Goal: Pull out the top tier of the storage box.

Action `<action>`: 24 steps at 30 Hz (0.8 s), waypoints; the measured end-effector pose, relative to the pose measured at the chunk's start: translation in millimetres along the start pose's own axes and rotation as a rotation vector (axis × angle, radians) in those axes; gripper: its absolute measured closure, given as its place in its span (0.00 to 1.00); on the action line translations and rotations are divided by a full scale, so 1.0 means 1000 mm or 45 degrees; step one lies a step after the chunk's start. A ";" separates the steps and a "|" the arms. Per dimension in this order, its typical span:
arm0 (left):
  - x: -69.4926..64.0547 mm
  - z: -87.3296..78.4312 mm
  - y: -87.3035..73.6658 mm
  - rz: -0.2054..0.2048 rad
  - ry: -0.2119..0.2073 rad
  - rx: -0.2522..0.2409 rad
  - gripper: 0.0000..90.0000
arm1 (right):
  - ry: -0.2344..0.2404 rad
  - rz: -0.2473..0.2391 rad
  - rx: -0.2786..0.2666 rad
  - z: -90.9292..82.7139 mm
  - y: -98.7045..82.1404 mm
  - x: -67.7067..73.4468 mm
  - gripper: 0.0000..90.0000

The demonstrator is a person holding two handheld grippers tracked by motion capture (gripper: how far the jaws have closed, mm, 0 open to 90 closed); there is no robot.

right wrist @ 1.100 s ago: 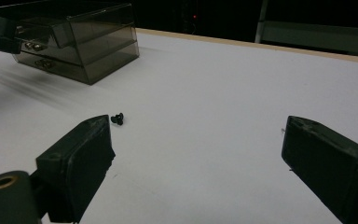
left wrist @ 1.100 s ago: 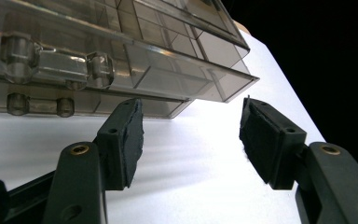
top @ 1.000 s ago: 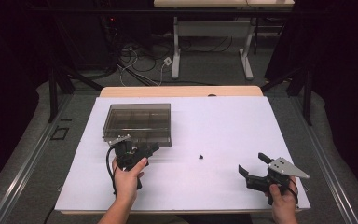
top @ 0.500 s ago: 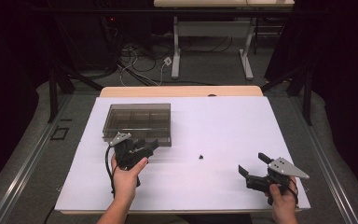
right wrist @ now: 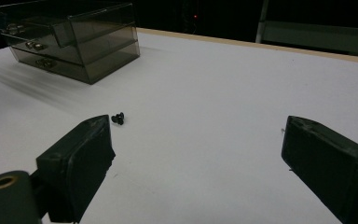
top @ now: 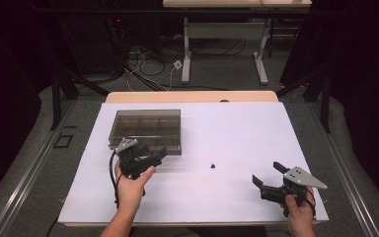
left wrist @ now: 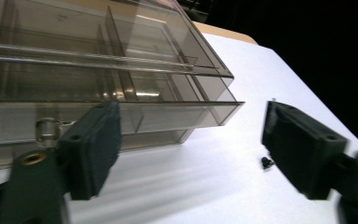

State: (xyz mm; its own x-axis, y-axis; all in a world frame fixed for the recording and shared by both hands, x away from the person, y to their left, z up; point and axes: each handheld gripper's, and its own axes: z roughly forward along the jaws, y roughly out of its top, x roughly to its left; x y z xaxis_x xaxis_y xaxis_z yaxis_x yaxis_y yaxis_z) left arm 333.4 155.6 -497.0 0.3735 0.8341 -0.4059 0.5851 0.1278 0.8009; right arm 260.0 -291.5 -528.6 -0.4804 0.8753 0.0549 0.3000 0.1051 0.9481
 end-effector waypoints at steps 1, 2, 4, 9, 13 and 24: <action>0.000 0.000 0.001 0.007 0.017 0.002 0.17 | 0.000 0.000 0.000 0.000 0.000 0.000 0.09; 0.000 0.000 0.001 0.007 0.017 0.002 0.17 | 0.000 0.000 0.000 0.000 0.000 0.000 0.09; 0.002 0.000 0.002 0.008 0.032 0.005 0.13 | -0.001 0.002 -0.007 0.000 0.000 0.000 0.09; 0.004 -0.001 0.003 0.012 0.067 0.013 0.02 | 0.001 -0.009 0.002 0.000 0.000 0.000 0.09; 0.006 -0.001 0.004 0.036 0.105 0.033 0.00 | 0.002 -0.010 0.003 0.000 0.000 0.000 0.10; 0.012 -0.007 0.008 0.094 0.137 0.037 0.00 | 0.005 -0.006 0.003 0.000 0.000 0.000 0.10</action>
State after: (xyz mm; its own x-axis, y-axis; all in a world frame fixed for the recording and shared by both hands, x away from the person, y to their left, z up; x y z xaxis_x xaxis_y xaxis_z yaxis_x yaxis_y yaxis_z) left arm 337.3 170.6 -492.3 0.3378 0.8937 -0.2952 0.5799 0.0495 0.8132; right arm 260.1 -291.4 -528.8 -0.4852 0.8728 0.0522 0.3000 0.1101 0.9476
